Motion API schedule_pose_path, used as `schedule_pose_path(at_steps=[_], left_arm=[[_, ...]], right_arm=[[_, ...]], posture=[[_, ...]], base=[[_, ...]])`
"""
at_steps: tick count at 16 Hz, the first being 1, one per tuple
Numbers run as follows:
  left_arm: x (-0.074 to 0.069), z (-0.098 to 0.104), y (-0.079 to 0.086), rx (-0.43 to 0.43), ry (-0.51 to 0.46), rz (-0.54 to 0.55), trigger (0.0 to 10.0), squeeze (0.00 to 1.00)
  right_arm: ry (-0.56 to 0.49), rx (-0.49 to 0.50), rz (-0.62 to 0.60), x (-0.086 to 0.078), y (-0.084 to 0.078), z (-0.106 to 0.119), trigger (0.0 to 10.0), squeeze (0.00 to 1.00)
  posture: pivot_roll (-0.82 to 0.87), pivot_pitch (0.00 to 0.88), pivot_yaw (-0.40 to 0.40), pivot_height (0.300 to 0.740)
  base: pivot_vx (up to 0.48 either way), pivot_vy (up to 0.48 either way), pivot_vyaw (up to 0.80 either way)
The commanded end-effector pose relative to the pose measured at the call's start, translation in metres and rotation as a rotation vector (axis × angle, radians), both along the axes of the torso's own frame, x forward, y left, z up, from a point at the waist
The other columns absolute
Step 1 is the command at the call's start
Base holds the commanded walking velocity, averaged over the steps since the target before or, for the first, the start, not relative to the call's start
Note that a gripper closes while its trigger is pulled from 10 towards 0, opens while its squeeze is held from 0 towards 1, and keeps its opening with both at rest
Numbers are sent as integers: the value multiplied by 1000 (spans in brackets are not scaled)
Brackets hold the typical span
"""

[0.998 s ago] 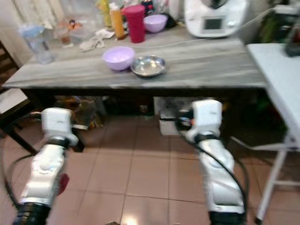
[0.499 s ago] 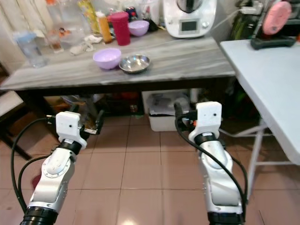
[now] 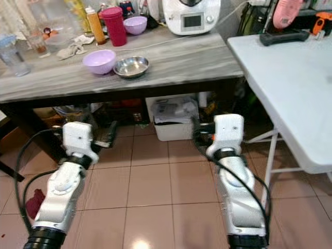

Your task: Setting the table

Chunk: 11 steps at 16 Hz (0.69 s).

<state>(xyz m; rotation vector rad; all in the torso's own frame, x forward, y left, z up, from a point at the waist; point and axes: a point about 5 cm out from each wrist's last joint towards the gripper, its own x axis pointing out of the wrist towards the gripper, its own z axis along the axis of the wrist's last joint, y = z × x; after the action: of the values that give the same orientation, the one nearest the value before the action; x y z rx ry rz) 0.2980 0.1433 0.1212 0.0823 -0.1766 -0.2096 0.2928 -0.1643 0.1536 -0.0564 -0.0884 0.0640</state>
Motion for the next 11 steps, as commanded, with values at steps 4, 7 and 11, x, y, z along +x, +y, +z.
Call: schedule_pose_path(at_steps=[4,7,11], left_arm=[[1,3,8,4,1,15,10000,0],[1,3,7,2,2,10,10000,0],[1,3,5,-1,4,2,10000,0]], right_arm=[[-7,40,-5,1,6,2,10000,0],[10,61,31,1,9,1,10000,0],[8,54,27,0,10,1,10000,0]], posture=[[-244,84,96,740],[-243,86,97,740],[-244,85,100,740]], base=[[0,-480,0],[0,-480,0],[0,-480,0]])
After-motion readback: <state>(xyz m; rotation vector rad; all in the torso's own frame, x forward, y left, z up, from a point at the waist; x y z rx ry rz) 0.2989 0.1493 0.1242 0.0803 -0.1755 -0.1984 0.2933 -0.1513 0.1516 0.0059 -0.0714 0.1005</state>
